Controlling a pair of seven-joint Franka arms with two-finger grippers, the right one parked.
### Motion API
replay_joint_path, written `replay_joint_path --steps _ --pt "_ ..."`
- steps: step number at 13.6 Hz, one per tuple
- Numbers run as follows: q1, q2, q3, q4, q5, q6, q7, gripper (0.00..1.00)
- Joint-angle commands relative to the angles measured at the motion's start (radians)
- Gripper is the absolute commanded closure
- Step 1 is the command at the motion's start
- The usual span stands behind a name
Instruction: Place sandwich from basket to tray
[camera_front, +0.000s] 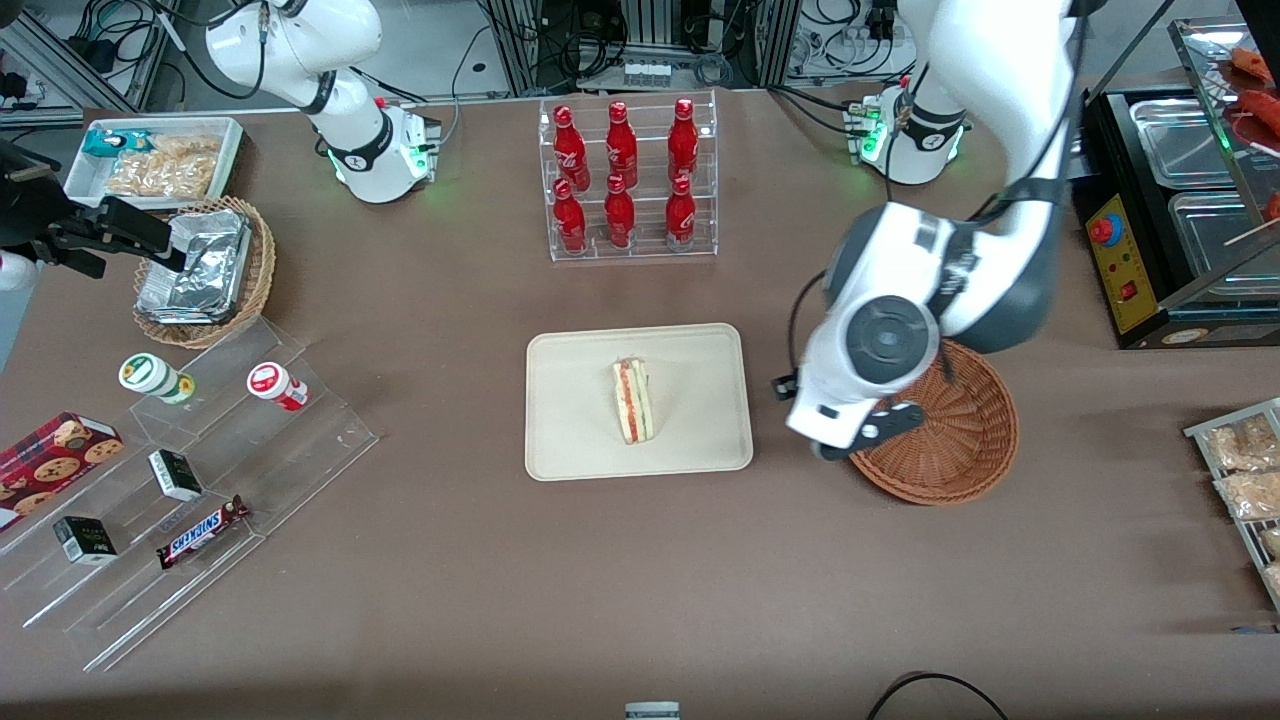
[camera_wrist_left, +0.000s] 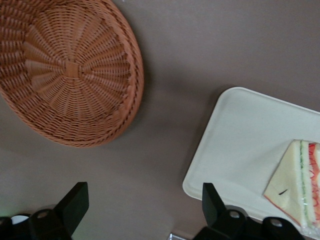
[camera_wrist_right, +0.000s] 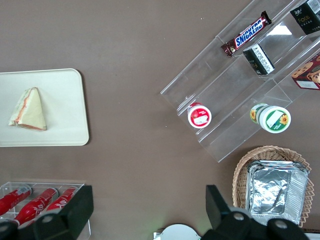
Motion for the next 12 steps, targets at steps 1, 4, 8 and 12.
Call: replay_joint_path --steps 1,4,8,12 --pt "0.055 -0.081 -0.001 -0.040 0.017 -0.043 0.096 0.00" --pt "0.152 -0.187 -0.010 -0.094 0.066 -0.055 0.193 0.00" --pt "0.302 -0.302 -0.064 -0.097 0.070 -0.177 0.447 0.00" --pt "0.482 -0.397 -0.188 -0.098 0.144 -0.259 0.605 0.00"
